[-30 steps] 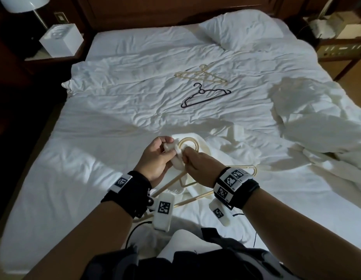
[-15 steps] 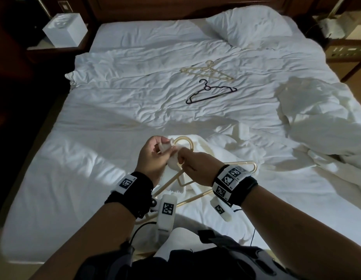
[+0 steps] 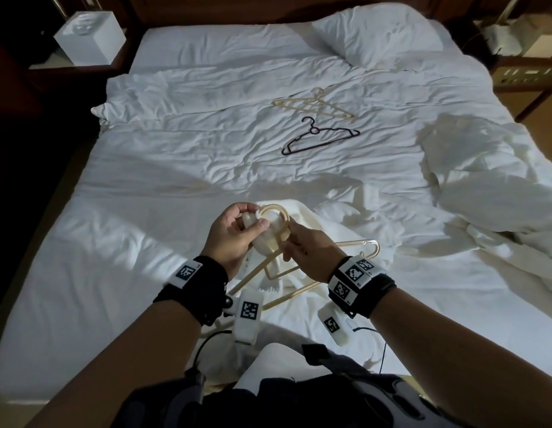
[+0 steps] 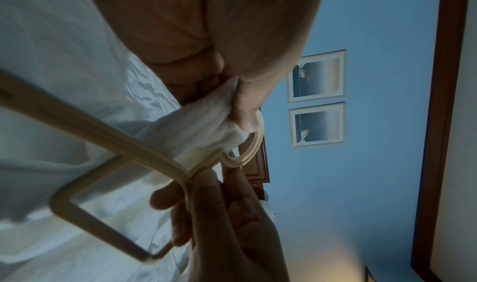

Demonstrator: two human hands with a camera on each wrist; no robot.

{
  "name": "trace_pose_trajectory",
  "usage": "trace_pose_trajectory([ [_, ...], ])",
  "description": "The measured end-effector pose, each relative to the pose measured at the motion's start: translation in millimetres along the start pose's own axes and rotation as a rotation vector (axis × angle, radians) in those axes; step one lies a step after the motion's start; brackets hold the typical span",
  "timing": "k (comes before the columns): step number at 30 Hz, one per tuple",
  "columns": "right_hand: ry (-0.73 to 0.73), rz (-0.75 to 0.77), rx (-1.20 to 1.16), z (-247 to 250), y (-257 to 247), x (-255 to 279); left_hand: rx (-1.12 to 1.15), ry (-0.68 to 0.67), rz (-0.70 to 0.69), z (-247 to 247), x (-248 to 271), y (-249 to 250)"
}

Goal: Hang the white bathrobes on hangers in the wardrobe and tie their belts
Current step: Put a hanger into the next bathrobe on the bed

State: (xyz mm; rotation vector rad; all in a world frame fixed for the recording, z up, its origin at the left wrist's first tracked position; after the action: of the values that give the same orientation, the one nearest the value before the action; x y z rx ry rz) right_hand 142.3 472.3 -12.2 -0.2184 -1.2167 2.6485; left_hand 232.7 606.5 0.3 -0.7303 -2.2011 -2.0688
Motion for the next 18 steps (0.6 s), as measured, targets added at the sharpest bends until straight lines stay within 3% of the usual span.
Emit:
trace_pose_trajectory([
  [5, -0.071, 0.037, 0.041, -15.1, 6.3, 2.0, -0.095, -0.099, -0.115, -12.4, 3.1, 8.6],
  [11, 0.019, 0.05, -0.021, 1.6, 5.2, -4.7, -0.622, -0.213, -0.388, -1.4, -0.3, 9.7],
  [14, 0.032, 0.092, -0.06, 8.7, 0.1, -12.4, -0.61, -0.197, -0.298, 3.8, 4.5, 3.8],
  [18, -0.023, 0.269, -0.022, 2.2, -14.7, -11.3, -0.116, -0.103, -0.029, 8.3, 6.5, -4.5],
])
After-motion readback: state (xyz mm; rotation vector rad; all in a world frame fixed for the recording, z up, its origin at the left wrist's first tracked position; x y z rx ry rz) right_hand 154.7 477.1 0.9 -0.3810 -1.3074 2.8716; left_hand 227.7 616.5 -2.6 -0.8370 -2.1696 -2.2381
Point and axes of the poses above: each hand's wrist, its own x-axis away from the middle knuckle, its own z-axis out of the back of the hand, y = z × x, the point moved 6 cm from there along -x, towards the middle knuckle, and after that the axes turned 10 degrees about y, right-handed, at the moved point
